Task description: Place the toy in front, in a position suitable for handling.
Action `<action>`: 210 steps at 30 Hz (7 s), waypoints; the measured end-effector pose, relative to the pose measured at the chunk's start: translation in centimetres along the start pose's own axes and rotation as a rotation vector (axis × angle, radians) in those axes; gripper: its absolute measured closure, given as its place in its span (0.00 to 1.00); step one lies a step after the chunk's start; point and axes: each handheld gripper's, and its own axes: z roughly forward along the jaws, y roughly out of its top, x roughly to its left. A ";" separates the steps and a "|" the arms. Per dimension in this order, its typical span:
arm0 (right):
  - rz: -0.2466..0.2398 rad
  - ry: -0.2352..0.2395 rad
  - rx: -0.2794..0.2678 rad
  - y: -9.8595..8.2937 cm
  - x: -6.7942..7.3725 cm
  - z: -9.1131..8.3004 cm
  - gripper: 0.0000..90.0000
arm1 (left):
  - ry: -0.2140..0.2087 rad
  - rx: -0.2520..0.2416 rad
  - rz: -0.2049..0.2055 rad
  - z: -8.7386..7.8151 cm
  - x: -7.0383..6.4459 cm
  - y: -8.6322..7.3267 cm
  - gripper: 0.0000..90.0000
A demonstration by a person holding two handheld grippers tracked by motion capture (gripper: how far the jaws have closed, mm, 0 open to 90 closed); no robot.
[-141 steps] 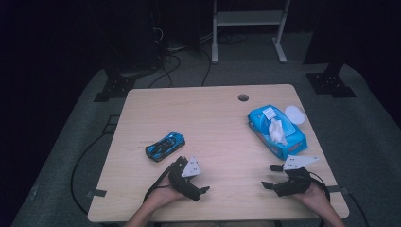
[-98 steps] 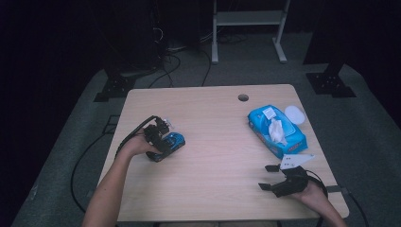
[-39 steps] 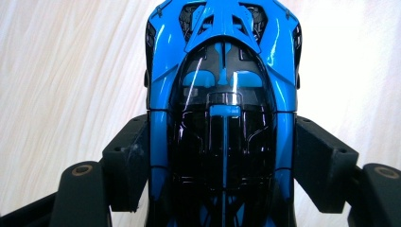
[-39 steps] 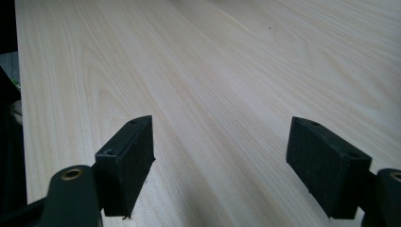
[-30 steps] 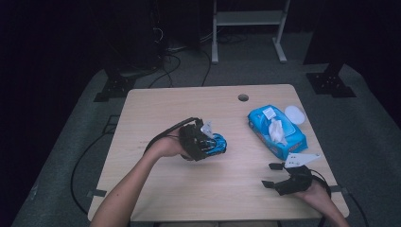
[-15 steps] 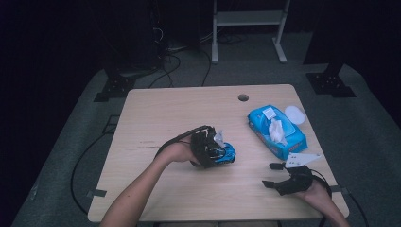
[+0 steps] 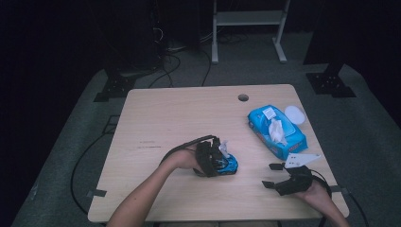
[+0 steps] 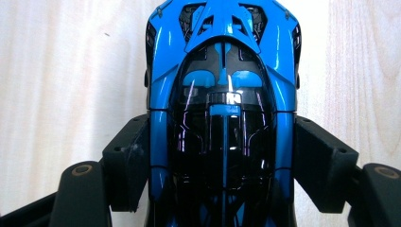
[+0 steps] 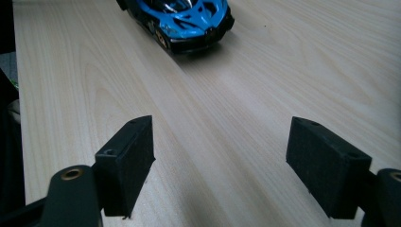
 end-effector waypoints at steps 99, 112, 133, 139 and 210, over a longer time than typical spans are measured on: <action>-0.108 0.177 0.006 9.1 3.5 11.3 0.93 | 0.043 -0.447 -0.241 0.8 -2.2 -10.8 0.24; -0.139 0.111 -0.017 9.8 2.1 10.1 0.69 | 0.038 -0.438 -0.241 0.4 -2.2 -11.0 0.24; -0.056 0.185 0.016 8.5 2.7 11.0 0.96 | 0.055 -0.428 -0.204 0.5 -2.2 -10.8 0.26; -0.141 0.251 0.031 11.1 6.0 14.6 0.96 | 0.060 -0.426 -0.200 0.7 -2.2 -10.5 0.26; -0.022 0.134 0.039 8.6 2.0 10.6 0.95 | 0.036 -0.435 -0.185 0.9 -1.5 -10.6 0.26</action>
